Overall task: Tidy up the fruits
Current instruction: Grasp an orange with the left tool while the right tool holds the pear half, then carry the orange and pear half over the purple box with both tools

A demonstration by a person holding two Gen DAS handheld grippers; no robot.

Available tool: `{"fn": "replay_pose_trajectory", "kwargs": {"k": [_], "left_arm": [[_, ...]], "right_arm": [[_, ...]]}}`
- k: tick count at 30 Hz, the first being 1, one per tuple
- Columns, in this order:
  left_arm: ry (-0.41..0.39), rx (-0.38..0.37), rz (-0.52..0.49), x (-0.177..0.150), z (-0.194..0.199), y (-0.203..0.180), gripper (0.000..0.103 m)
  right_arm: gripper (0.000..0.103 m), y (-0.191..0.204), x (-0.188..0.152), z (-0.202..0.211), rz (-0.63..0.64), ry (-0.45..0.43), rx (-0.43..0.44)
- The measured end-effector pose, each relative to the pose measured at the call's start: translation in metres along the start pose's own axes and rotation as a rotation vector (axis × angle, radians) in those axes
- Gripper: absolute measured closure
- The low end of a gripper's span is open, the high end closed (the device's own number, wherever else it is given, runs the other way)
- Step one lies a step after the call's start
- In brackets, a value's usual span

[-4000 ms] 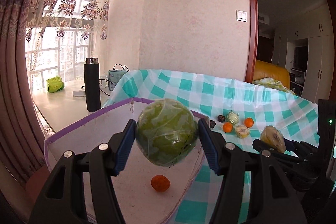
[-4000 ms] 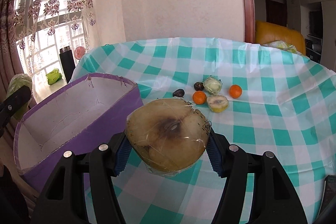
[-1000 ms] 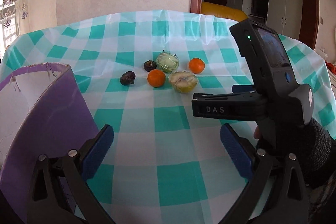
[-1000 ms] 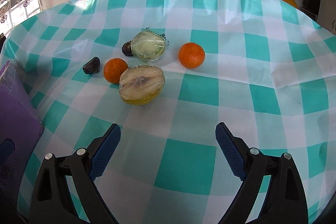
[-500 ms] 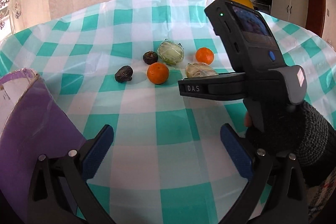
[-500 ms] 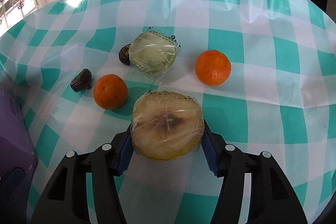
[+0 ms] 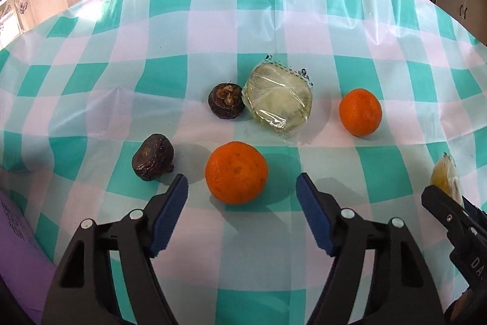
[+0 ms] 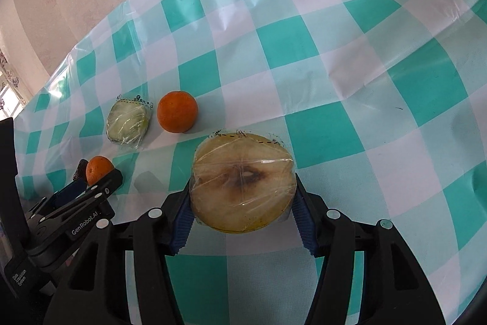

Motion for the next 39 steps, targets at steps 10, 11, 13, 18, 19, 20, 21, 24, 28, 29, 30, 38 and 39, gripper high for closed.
{"fn": "replay_pose_trajectory", "kwargs": {"k": [10,11,13,18,19,20,21,24,28,29,30,38,39], "left_arm": [[-0.017,-0.035,0.054,0.007,0.000,0.014,0.063],[-0.034,-0.047,0.079,0.004,0.005,0.018,0.063],[-0.052,-0.075,0.121,-0.005,0.013,0.023,0.063],[-0.074,-0.114,0.154,-0.033,0.030,0.024,0.063],[-0.068,-0.122,0.152,-0.039,0.033,0.024,0.063],[-0.061,-0.129,0.150,-0.046,0.035,0.023,0.063],[-0.051,-0.137,0.147,-0.055,0.037,0.020,0.063],[-0.027,-0.162,0.139,-0.079,0.042,0.017,0.063],[-0.029,-0.167,0.128,-0.102,0.051,0.022,0.063],[-0.029,-0.169,0.131,-0.107,0.053,0.025,0.063],[-0.029,-0.171,0.134,-0.111,0.054,0.027,0.063],[-0.034,-0.183,0.136,-0.147,0.071,0.040,0.063],[-0.034,-0.184,0.135,-0.152,0.073,0.042,0.063]], "right_arm": [[0.046,0.000,0.001,0.001,-0.011,0.001,0.046],[0.046,0.000,0.001,0.001,-0.011,0.001,0.046],[0.047,0.000,0.000,0.001,-0.015,-0.001,0.051],[0.047,-0.002,0.000,0.002,-0.026,-0.006,0.053],[0.047,-0.001,0.000,0.003,-0.026,-0.007,0.059],[0.047,0.000,-0.001,0.004,-0.021,-0.010,0.062],[0.047,0.001,-0.002,0.005,-0.014,-0.013,0.063],[0.047,0.005,-0.007,0.005,-0.004,0.003,0.063],[0.047,0.009,-0.020,0.013,-0.006,-0.014,0.040],[0.047,0.012,-0.025,0.015,0.005,-0.014,0.029],[0.047,0.015,-0.030,0.018,0.017,-0.015,0.015],[0.047,0.043,-0.075,0.033,0.095,-0.013,-0.010],[0.047,0.046,-0.082,0.036,0.106,-0.011,-0.010]]}}
Point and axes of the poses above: each gripper's, at about its wrist camera, not at the fingertips, and z roughly against the way its jaws point, y to its left, x to its top, the point moved 8 cm from there along -z, roughly the way its jaws point, and after that the axes turned 14 degrees about y, right-handed, at the moved point
